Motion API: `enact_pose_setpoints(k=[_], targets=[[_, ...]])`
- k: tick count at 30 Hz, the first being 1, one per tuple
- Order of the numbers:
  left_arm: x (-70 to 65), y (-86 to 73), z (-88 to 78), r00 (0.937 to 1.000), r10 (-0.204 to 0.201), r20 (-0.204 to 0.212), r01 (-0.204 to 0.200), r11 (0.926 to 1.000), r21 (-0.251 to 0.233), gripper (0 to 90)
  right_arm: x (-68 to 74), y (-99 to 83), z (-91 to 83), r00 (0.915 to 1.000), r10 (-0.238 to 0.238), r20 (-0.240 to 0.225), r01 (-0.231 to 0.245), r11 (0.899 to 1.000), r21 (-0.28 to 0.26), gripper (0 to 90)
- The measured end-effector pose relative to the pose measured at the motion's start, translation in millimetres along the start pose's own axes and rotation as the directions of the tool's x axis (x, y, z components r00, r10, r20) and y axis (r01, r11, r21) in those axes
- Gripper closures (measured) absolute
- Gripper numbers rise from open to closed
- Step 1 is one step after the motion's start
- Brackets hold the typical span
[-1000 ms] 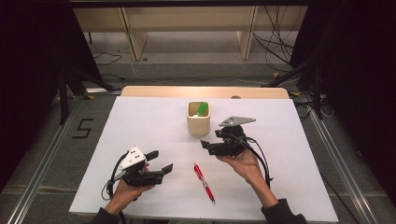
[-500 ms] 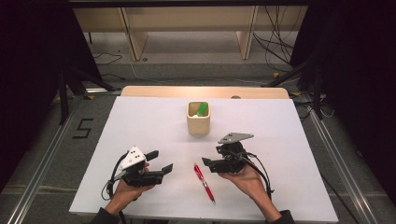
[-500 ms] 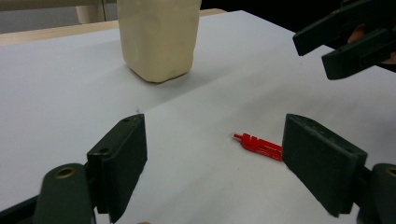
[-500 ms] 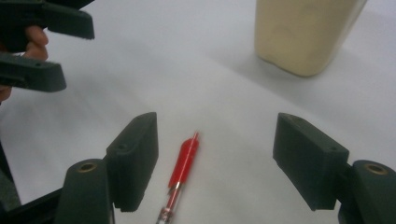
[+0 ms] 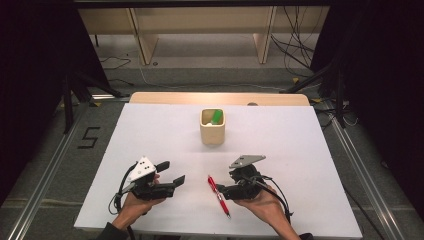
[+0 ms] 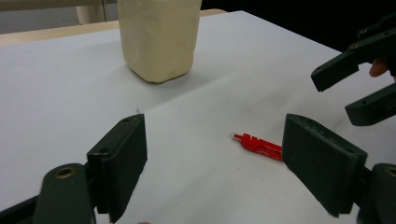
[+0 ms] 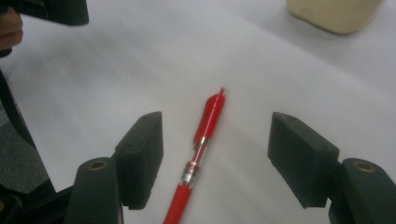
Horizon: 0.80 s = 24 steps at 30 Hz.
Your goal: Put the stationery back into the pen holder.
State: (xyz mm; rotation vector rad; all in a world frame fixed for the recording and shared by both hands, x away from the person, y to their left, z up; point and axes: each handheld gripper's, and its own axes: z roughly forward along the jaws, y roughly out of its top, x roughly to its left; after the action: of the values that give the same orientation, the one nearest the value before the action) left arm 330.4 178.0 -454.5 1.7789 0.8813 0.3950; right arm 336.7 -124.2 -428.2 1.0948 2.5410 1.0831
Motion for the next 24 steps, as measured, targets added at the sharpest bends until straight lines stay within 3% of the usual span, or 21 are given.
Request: enact_pose_setpoints(k=[10, 24], targets=[[-0.2, 0.0, 0.4, 1.0, 0.0, 0.002, 0.0, 1.0, 0.0, 21.9, 10.1, -12.4, 10.2, 0.9997, -0.014, -0.019, 0.016, 0.995, 0.095, 42.2], [-0.7, 0.1, 0.3, 1.0, 0.004, 0.001, -0.004, 1.0, 0.003, 21.8, 20.1, -26.5, 22.4, 0.9998, -0.014, 0.012, 0.011, 0.985, 0.173, 47.5]])
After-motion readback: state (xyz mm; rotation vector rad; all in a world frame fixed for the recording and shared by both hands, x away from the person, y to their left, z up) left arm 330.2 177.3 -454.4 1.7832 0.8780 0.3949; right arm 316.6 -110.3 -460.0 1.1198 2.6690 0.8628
